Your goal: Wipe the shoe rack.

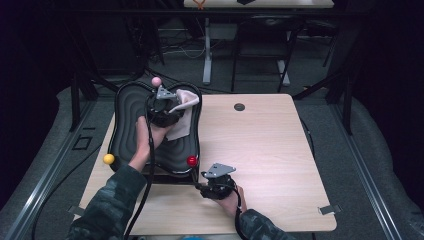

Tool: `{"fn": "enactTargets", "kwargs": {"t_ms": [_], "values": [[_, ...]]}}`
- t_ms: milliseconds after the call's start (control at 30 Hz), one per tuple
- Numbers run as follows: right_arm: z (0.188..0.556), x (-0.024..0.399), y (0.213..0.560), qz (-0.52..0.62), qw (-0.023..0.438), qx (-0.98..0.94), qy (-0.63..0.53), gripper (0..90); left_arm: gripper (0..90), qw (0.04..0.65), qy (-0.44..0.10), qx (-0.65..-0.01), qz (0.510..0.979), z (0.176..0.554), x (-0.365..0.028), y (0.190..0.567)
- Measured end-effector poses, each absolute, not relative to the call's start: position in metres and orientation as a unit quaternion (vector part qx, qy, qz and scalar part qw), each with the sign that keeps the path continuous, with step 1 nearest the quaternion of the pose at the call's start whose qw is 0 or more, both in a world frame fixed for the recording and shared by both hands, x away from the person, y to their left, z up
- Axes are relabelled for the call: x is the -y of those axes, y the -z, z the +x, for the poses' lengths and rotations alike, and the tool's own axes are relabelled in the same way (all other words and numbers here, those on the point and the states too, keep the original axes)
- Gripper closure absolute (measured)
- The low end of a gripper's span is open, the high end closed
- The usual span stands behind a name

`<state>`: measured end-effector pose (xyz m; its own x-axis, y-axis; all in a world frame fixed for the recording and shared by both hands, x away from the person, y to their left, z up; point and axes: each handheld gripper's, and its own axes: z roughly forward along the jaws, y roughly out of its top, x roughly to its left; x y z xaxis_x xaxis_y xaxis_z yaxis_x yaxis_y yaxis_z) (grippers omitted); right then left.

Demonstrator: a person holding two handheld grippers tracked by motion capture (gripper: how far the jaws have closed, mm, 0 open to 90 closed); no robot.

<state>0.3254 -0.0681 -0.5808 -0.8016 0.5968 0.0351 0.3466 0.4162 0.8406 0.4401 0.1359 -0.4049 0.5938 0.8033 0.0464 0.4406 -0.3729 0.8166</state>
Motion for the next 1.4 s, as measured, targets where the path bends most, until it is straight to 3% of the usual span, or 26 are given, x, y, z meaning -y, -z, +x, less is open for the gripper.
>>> {"fn": "enactTargets", "kwargs": {"t_ms": [400, 1000, 1400], "values": [[0.333, 0.06, 0.584, 0.266, 0.133, -0.835, -0.463, 73.2, 80.6, 0.405, -0.213, -0.389, 0.8, 0.421, -0.148, 0.41], [0.331, 0.059, 0.584, 0.265, 0.135, -0.835, -0.463, 74.1, 81.3, 0.465, -0.149, -0.363, 0.793, 0.351, -0.161, 0.406], [0.33, 0.058, 0.585, 0.263, 0.138, -0.834, -0.465, 74.1, 81.9, 0.464, -0.088, -0.353, 0.808, 0.343, -0.138, 0.436]]}}
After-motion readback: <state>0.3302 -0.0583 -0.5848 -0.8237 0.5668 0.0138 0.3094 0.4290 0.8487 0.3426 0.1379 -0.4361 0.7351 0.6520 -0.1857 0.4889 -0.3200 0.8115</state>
